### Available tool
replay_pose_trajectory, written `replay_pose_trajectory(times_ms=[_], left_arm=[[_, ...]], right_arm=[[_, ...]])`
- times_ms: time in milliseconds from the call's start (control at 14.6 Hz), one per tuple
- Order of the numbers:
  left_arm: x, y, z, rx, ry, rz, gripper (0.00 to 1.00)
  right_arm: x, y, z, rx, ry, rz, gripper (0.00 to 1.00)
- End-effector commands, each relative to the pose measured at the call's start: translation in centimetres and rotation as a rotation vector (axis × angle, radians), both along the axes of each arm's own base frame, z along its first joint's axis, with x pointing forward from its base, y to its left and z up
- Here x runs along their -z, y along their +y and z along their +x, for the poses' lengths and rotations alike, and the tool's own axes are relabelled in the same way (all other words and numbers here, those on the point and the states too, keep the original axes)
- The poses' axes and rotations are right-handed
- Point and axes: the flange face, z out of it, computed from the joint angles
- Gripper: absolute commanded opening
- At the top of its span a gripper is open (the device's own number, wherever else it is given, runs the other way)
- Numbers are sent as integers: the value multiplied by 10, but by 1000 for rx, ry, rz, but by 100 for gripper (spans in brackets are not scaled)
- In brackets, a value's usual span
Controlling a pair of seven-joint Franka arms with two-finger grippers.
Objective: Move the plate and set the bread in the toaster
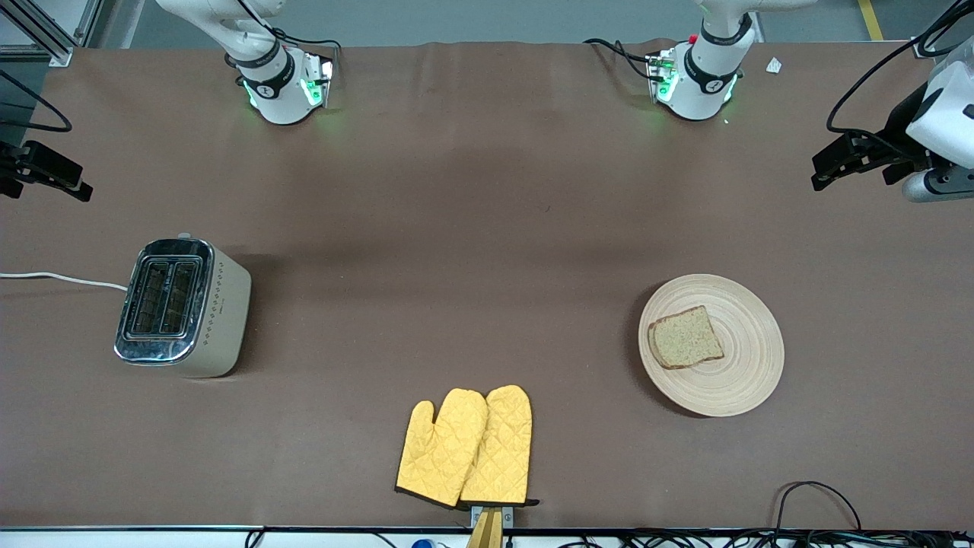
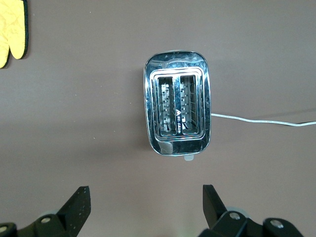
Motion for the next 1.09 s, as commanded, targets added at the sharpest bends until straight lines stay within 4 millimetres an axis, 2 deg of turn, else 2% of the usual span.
replay_pose_trajectory(times_ms=[0,273,410,614,819,1024], left_arm=[[-5,1,4,36,-8,2,100],[-3,4,6,87,-4,-2,100],[3,35,18,60,4,-14,100],[27,84,42,75,-9,-62,100],[74,136,66,31,16,-166,100],[114,167,87,8,5,-201,100]], right_arm=[[-1,5,-3,-7,2,11,100],[-1,6,-4,-7,7,11,100],[-1,10,-4,-14,8,11,100],[-1,11,-4,-17,8,11,100],[-1,14,-4,-17,10,11,100],[-1,17,-4,-23,8,11,100]])
